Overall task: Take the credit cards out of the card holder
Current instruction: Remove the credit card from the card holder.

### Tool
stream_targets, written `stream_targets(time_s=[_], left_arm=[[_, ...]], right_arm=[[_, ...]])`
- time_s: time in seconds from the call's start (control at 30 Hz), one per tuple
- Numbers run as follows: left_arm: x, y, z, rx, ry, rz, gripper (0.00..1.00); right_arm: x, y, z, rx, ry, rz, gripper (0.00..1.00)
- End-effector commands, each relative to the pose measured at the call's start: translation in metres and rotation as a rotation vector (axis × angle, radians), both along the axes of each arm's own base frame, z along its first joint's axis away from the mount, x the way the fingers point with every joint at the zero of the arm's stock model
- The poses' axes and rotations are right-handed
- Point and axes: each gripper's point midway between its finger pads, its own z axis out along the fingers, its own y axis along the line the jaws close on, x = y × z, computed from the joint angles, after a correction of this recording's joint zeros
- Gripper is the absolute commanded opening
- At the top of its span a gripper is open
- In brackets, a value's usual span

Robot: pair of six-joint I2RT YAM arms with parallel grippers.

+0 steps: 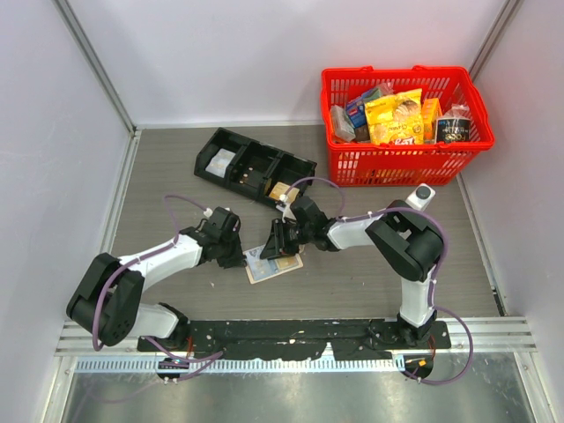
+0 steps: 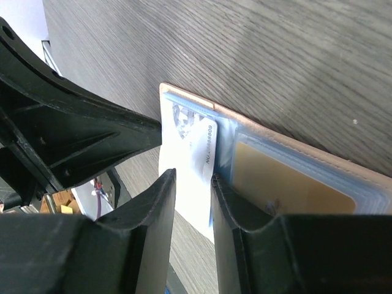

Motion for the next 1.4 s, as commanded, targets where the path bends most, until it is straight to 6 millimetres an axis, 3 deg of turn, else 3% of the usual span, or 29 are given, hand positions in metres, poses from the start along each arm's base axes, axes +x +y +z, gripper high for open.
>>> stream_targets(time_s=[0.0, 0.27, 0.67, 0.73, 0.9, 1.0, 1.37], left_arm=[[-0.007, 0.007, -0.021, 0.033, 0.031, 0.015, 0.0], [-0.005, 0.007, -0.026, 0.046, 0.037, 0.015, 0.0], [-0.001, 0.006, -0.025, 0.045, 0.03, 0.02, 0.0], [-0.001, 0.006, -0.024, 0.047, 0.027, 0.022, 0.0], [0.001, 0.004, -0.019, 0.033, 0.014, 0.021, 0.0], [0.002, 0.004, -0.016, 0.029, 0.008, 0.025, 0.0], [0.003, 0.001, -0.013, -0.002, 0.004, 0.059, 0.0]], right_arm=[[-0.01, 0.01, -0.002, 0.027, -0.009, 0.053, 0.33], [-0.021, 0.033, 0.056, 0.325, -0.035, 0.137, 0.24], [-0.034, 0.042, 0.084, 0.428, -0.093, 0.214, 0.23], [-0.031, 0.042, 0.082, 0.406, -0.096, 0.199, 0.23], [-0.026, 0.037, 0.044, 0.205, -0.095, 0.186, 0.24], [-0.026, 0.037, 0.044, 0.209, -0.09, 0.173, 0.34], [-0.022, 0.044, 0.041, 0.24, -0.051, 0.132, 0.32]])
